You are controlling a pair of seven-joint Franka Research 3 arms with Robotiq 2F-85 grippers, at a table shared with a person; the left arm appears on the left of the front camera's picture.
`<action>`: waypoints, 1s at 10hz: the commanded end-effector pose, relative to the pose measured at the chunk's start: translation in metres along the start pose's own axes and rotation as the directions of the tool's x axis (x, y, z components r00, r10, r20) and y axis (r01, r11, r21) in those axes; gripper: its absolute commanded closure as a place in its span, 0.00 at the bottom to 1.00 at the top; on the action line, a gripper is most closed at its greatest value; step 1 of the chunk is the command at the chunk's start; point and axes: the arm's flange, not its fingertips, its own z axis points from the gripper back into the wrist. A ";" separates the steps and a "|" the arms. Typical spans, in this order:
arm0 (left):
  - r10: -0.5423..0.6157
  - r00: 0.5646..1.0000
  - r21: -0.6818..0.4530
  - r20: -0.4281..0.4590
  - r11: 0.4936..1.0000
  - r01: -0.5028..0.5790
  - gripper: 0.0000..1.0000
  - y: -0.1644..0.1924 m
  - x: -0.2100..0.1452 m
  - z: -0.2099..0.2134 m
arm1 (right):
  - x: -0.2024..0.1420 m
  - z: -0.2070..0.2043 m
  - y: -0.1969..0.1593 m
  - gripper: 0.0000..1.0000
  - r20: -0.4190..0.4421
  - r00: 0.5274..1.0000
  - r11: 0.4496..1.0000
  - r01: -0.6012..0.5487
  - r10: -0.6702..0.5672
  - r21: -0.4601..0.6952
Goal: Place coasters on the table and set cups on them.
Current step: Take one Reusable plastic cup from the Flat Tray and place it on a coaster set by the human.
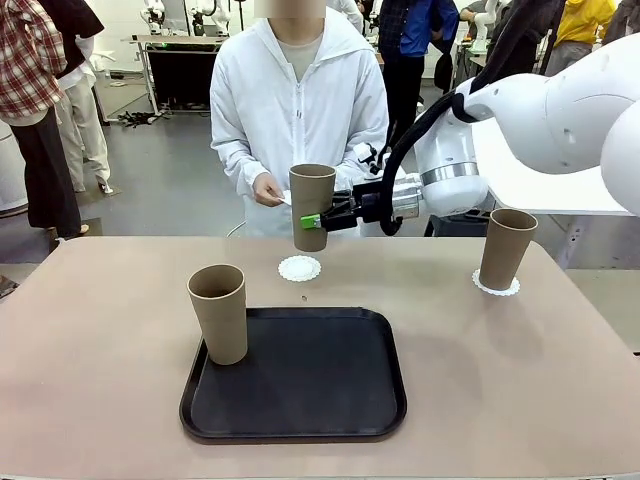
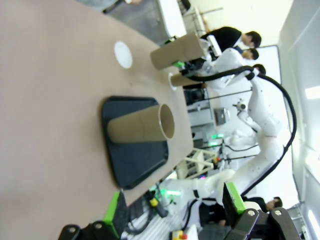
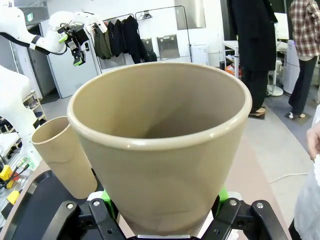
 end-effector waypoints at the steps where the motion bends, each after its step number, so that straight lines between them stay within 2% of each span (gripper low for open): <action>1: -0.012 1.000 -0.016 0.008 1.000 0.012 0.00 0.000 0.000 0.001 | 0.003 0.002 0.003 0.76 0.004 1.000 1.000 -0.006 0.006 0.003; 4: -0.012 1.000 -0.016 0.008 1.000 0.012 0.00 0.000 0.000 0.001 | 0.003 0.002 0.003 0.76 0.004 1.000 1.000 -0.006 0.006 0.003; 5: -0.012 1.000 -0.016 0.008 1.000 0.012 0.00 0.000 0.000 0.001 | 0.000 0.001 0.000 0.17 0.001 1.000 1.000 -0.001 0.001 0.000; 6: -0.012 1.000 -0.016 0.008 1.000 0.012 0.00 0.000 0.000 0.001 | -0.004 -0.003 -0.004 0.17 -0.082 0.995 0.998 -0.055 0.055 0.003; 9: -0.012 1.000 -0.016 0.008 1.000 0.012 0.00 0.000 0.000 0.001 | -0.024 -0.027 -0.034 0.17 -0.099 0.989 0.993 -0.101 0.107 0.058; 10: -0.012 1.000 -0.016 0.008 1.000 0.012 0.00 0.000 0.000 0.001 | -0.030 -0.032 -0.039 0.17 -0.079 0.988 0.989 -0.123 0.130 0.086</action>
